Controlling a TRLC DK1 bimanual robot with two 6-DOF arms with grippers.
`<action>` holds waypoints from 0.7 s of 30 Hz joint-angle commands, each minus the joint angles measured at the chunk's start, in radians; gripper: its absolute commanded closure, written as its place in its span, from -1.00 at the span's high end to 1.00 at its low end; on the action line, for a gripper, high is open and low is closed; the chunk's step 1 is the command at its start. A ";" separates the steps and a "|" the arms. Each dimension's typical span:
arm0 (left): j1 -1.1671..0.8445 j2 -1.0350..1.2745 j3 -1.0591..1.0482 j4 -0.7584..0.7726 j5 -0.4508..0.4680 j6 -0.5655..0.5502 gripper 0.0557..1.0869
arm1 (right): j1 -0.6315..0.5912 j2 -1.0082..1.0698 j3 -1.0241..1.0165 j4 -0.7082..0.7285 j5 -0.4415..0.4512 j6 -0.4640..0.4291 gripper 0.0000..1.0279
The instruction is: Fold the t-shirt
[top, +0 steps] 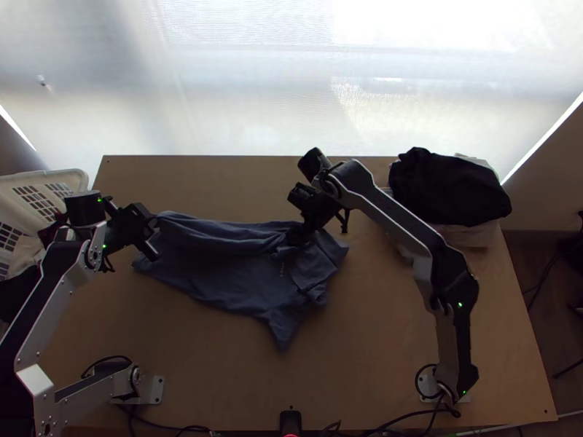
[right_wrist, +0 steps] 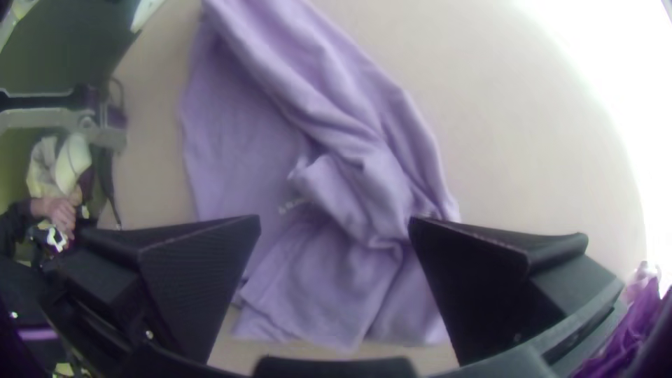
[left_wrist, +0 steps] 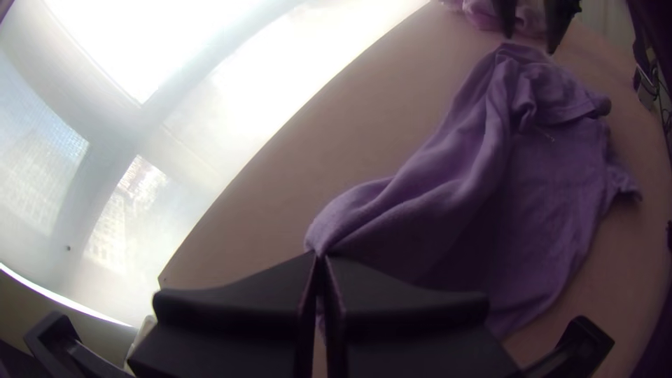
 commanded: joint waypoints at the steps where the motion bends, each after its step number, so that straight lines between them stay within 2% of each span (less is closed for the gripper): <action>1: 0.042 0.014 0.011 0.026 0.009 0.039 -0.92 | 0.091 -0.152 -0.230 0.036 0.167 -0.061 0.91; 5: 0.074 0.036 0.047 0.024 0.020 0.039 -0.92 | 0.091 -0.198 -0.370 0.148 0.256 -0.066 0.90; 12: 0.105 0.042 0.068 0.018 0.026 0.052 -0.92 | 0.077 -0.204 -0.468 0.300 0.362 -0.081 0.81; 21: 0.107 0.033 0.076 0.006 0.032 0.059 -0.92 | 0.054 -0.163 -0.449 0.378 0.418 -0.153 0.81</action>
